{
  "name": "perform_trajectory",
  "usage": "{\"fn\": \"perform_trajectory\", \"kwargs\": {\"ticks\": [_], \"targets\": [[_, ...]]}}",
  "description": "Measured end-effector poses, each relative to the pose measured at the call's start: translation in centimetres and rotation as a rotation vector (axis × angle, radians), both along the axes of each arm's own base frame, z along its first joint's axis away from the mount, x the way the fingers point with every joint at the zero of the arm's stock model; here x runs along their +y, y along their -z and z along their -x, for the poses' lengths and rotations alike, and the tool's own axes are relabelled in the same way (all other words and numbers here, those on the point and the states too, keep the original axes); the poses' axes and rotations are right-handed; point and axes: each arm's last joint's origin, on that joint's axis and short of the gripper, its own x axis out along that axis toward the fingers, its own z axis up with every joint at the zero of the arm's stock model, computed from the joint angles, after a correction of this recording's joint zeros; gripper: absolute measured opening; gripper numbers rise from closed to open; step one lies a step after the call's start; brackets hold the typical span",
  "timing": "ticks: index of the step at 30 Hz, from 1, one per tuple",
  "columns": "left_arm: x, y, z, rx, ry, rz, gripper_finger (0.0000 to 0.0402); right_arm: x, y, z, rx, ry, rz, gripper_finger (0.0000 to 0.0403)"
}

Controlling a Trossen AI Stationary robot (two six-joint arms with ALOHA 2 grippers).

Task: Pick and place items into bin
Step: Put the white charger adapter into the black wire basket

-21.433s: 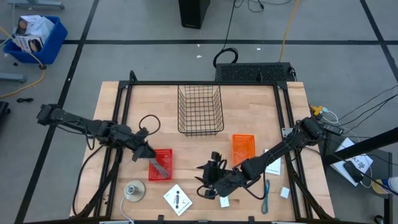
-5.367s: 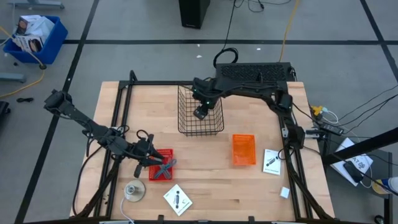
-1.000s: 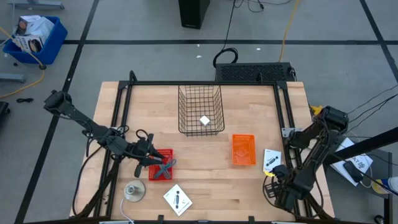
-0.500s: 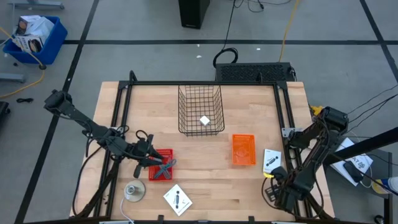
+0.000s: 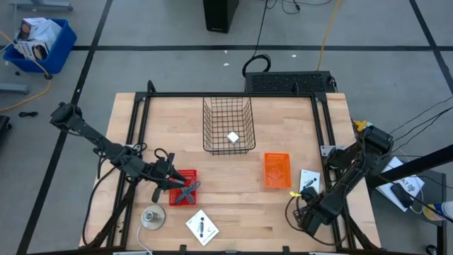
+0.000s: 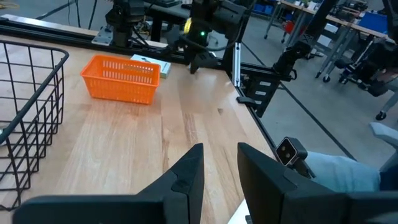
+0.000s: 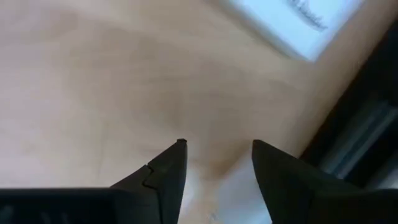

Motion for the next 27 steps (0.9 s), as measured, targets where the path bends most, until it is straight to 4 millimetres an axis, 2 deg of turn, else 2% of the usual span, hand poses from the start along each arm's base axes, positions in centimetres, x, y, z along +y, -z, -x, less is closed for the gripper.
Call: {"fn": "perform_trajectory", "kwargs": {"ticks": [5,8,11,18,21,27], "targets": [[0.0,0.0,0.0,-0.004,0.002,-0.006,0.0102,-0.9,0.8,-1.2,0.025,-0.084,-0.001,0.0166],[0.0,-0.1,0.0,-0.005,0.002,-0.005,0.0102,-0.8,1.3,-1.7,-0.002,-0.186,-0.024,0.0166],[0.0,0.0,0.0,-0.006,0.002,-0.008,0.0102,-1.1,1.4,-2.2,-0.016,-0.201,-0.026,0.0166],[0.0,0.0,0.0,-0.007,-0.001,-0.012,0.0102,-1.0,1.4,-2.7,-0.013,-0.345,-0.174,0.0166],[0.0,0.0,0.0,-0.01,0.003,-0.024,0.0102,-1.3,1.3,-2.4,0.03,-0.331,-0.156,0.0166],[0.0,-0.1,-0.1,-0.019,0.005,-0.037,0.0102,-1.4,1.4,-2.7,-0.035,-0.317,-0.086,0.0166]]}}
